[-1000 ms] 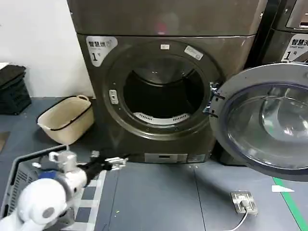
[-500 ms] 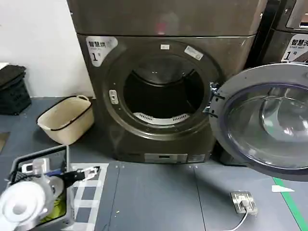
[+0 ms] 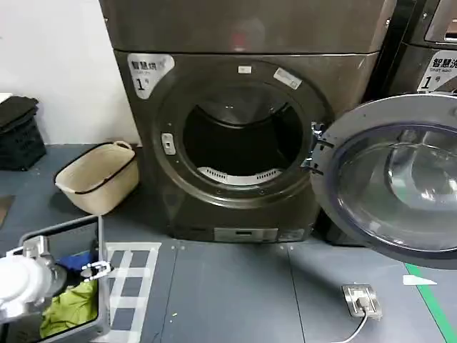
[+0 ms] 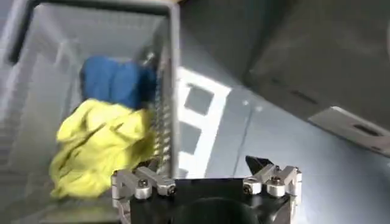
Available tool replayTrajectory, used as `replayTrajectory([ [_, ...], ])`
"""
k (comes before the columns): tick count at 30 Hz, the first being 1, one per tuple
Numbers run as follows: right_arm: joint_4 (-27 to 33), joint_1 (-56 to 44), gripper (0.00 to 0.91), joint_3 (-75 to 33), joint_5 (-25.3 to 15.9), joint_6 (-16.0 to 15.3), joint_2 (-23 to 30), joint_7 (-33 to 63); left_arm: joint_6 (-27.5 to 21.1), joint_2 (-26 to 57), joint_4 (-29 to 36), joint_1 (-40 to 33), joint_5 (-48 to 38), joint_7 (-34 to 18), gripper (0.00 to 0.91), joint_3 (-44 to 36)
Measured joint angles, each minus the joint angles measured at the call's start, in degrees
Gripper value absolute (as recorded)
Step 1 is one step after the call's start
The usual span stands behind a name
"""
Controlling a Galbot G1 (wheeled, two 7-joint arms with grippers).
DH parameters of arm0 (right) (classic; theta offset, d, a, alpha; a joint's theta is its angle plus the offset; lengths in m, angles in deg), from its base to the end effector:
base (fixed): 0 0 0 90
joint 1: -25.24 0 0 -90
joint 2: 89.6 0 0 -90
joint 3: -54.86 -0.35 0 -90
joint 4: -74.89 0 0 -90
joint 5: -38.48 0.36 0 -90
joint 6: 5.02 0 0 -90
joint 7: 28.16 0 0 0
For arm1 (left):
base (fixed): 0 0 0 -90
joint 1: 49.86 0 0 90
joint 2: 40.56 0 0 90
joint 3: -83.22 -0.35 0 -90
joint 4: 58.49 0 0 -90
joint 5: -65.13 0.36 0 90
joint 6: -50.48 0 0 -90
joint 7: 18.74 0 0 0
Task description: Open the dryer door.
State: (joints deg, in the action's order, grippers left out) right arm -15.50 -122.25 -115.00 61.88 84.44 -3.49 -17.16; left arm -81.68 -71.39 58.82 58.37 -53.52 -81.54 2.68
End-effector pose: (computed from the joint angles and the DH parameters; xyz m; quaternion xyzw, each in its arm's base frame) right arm -0.2381 -0.3771 -0.2269 -0.6764 -0.6742 0.2062 0.2133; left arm 0.2842 0.1857 -0.1458 0.1280 -0.8330 0.1609 0.5137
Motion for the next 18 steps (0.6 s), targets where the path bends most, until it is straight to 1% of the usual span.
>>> replayTrajectory([
  [3,0.0,0.4,0.907,0.3,0.6,0.0,0.0,-0.2,0.0,0.7,-1.6,1.0,-2.8,-1.9,0.907,1.5],
  [7,-0.5,0.5,0.907,0.4,1.5,0.1,0.4,-1.1,0.0,1.6,-3.3,2.1,-6.0,-3.2,0.907,3.7],
  [11,-0.4,0.5,0.907,0.4,2.1,1.1,0.4,-1.6,0.0,2.1,-5.2,3.0,-7.7,-3.8,0.907,6.0],
  [18,0.4,0.4,0.907,0.4,2.1,1.5,0.2,-2.0,0.0,2.7,-8.3,3.6,-10.6,-4.5,0.907,8.9],
])
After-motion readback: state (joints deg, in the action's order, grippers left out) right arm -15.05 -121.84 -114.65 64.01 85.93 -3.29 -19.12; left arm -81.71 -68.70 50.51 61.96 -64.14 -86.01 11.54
